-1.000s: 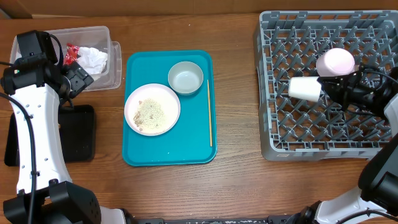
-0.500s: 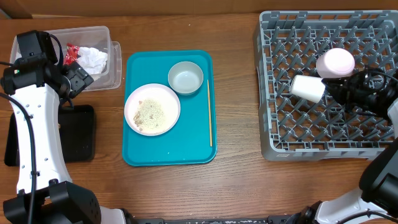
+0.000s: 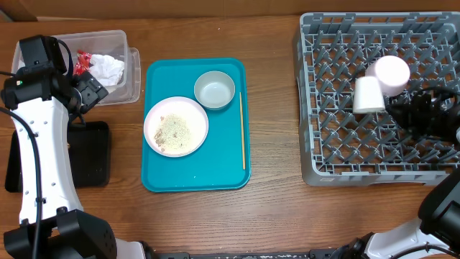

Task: Sort waste into correct bins and load items into the dishwasher

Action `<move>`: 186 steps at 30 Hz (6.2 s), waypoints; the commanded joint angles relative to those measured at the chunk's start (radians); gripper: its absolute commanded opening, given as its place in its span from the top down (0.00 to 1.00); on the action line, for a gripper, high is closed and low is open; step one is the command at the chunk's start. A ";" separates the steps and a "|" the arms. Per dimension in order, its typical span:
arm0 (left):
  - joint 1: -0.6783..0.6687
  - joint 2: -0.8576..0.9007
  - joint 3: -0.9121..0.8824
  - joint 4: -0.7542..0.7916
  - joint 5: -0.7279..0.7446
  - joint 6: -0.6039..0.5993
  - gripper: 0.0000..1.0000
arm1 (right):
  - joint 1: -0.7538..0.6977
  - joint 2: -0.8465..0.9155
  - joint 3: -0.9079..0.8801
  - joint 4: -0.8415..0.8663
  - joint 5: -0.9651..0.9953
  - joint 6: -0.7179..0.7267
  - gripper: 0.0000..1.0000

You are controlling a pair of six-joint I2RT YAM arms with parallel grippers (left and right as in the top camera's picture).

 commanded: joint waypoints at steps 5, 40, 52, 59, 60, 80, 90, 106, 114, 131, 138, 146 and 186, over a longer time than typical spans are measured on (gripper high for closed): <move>0.000 0.008 -0.005 0.001 -0.010 -0.011 0.00 | -0.008 0.002 0.028 -0.053 0.131 -0.006 0.96; 0.000 0.008 -0.005 0.001 -0.010 -0.011 0.00 | 0.433 -0.156 0.104 -0.083 0.674 0.028 0.96; 0.000 0.008 -0.005 0.001 -0.010 -0.011 0.00 | 0.433 -0.087 0.091 -0.099 0.685 0.028 0.96; 0.000 0.008 -0.005 0.001 -0.010 -0.011 0.00 | 0.433 -0.087 0.010 -0.051 0.708 0.032 0.96; 0.000 0.008 -0.005 0.001 -0.010 -0.011 0.00 | 0.433 -0.087 0.003 -0.047 0.708 0.038 0.96; 0.000 0.008 -0.005 0.001 -0.010 -0.011 0.00 | 0.430 -0.238 -0.005 -0.139 0.708 0.046 0.96; 0.000 0.008 -0.005 0.001 -0.010 -0.011 0.00 | 0.431 -0.460 0.022 -0.111 0.665 0.053 0.96; 0.000 0.008 -0.005 0.001 -0.010 -0.010 0.00 | 0.486 -0.255 0.022 0.091 0.538 0.307 0.48; 0.000 0.008 -0.005 0.001 -0.010 -0.010 0.00 | 0.544 -0.220 0.021 0.079 0.702 0.335 0.51; 0.000 0.008 -0.005 0.001 -0.010 -0.011 0.00 | 0.544 -0.155 0.022 0.132 0.777 0.336 0.74; 0.000 0.008 -0.005 0.001 -0.010 -0.011 0.00 | 0.544 -0.210 0.022 0.124 0.770 0.321 0.74; 0.000 0.008 -0.005 0.001 -0.010 -0.011 0.00 | 0.544 -0.234 0.022 0.120 0.770 0.303 0.71; 0.000 0.008 -0.005 0.002 -0.010 -0.011 0.00 | 0.470 -0.394 0.009 0.082 0.211 -0.080 0.96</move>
